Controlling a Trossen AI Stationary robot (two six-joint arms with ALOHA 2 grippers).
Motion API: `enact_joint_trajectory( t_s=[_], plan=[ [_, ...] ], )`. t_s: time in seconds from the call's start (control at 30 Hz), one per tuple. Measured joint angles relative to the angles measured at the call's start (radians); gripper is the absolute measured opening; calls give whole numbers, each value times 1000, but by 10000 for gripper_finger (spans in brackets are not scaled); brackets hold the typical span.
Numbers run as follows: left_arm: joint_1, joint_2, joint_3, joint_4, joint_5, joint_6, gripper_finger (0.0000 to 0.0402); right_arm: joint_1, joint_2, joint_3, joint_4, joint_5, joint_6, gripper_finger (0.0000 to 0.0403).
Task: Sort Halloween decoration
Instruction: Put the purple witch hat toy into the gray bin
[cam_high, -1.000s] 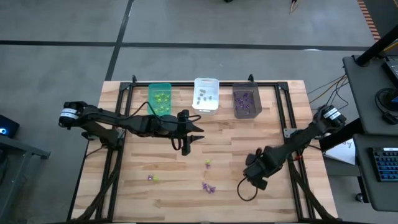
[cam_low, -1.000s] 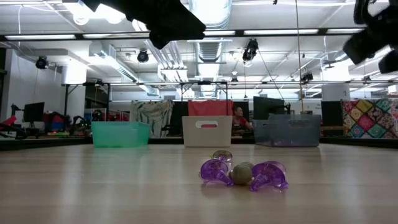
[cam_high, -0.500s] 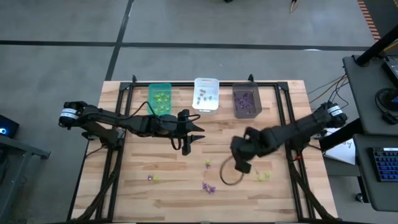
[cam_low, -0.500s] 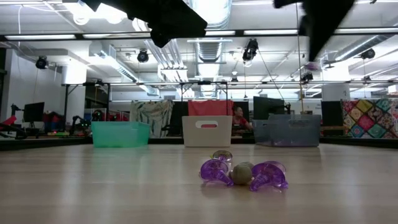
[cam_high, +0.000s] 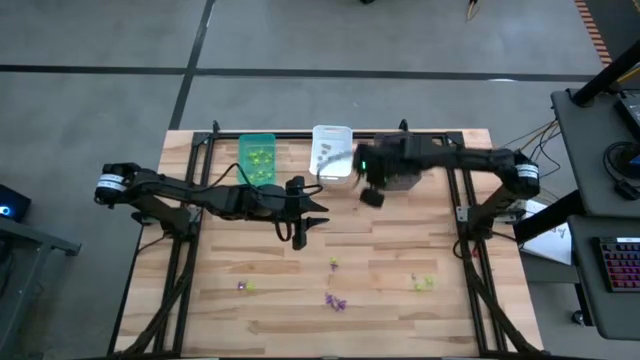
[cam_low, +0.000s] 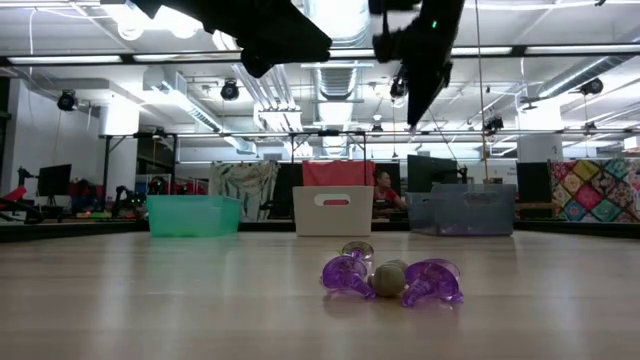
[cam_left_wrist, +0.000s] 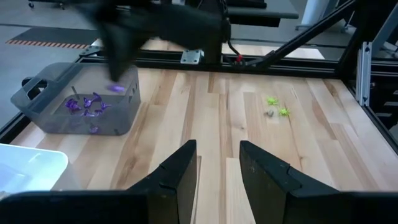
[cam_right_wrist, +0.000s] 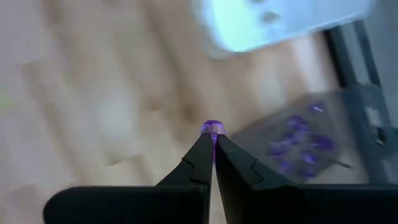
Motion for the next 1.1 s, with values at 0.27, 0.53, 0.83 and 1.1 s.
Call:
enact_joint_trajectory(
  t_s=[0.27, 0.53, 0.83, 1.1],
  plan=[
    [0, 0, -3, -3, 0, 0, 104, -326, 64, 8, -1, 15, -160, 9],
    [0, 0, -5, -3, 0, 0, 104, -530, 168, 7, 0, 19, -250, 9],
    [0, 0, -5, -2, 0, 0, 104, -609, 278, 6, 17, 21, -444, 9],
    [0, 0, -5, -3, 0, 0, 104, -610, 290, -10, 54, 18, -635, 9]
  ],
)
